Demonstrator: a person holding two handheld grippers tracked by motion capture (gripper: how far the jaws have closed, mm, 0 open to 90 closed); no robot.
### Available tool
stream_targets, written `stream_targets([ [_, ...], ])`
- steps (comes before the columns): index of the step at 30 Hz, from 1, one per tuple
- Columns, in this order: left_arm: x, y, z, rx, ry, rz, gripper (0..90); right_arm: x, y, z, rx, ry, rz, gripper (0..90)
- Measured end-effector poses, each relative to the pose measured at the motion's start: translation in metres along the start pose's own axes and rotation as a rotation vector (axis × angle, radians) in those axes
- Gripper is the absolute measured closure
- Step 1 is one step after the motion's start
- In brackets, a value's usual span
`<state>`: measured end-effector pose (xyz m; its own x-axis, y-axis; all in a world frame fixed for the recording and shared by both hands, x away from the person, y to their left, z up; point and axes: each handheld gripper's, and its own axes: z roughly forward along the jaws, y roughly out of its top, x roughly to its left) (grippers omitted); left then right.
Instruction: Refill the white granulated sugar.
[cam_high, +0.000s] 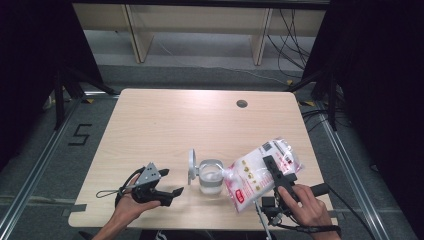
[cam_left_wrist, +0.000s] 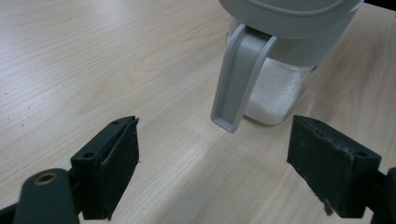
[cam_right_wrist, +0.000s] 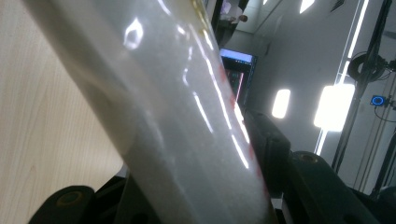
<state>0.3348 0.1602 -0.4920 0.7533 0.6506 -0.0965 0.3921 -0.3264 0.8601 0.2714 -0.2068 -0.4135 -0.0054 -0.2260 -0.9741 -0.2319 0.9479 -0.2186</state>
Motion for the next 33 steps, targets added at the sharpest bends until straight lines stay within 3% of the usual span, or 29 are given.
stream_targets([
  [3, 0.0, 0.0, 0.0, 0.001, 0.0, 0.001, 16.3, 0.003, 0.0006, -0.0003, 0.003, -0.005, 0.035, 63.9],
  [6, 0.0001, 0.0, -0.0001, 0.0, 0.0, 0.002, 16.3, -0.0002, 0.0008, -0.0009, 0.004, 0.002, 0.001, 64.0],
  [18, 0.0, 0.0, -0.0001, 0.001, 0.0, 0.001, 16.3, 0.0013, 0.0007, -0.0013, 0.012, 0.009, 0.014, 64.5],
  [20, 0.0, 0.0, -0.0001, 0.001, 0.0, 0.003, 16.2, -0.001, 0.0011, -0.0008, 0.0, 0.001, -0.01, 64.6],
  [23, -0.0001, -0.0001, 0.0, 0.0, -0.002, 0.0, 16.2, 0.0016, 0.0007, -0.0012, 0.011, 0.011, 0.018, 64.9],
  [27, 0.0002, -0.0001, 0.0001, -0.001, -0.007, -0.001, 16.2, -0.0005, 0.0011, -0.001, 0.001, 0.0, -0.005, 65.3],
  [33, 0.0003, -0.0001, 0.0002, 0.0, -0.007, 0.001, 16.3, 0.0011, 0.0013, -0.002, 0.014, 0.006, 0.037, 65.7],
])
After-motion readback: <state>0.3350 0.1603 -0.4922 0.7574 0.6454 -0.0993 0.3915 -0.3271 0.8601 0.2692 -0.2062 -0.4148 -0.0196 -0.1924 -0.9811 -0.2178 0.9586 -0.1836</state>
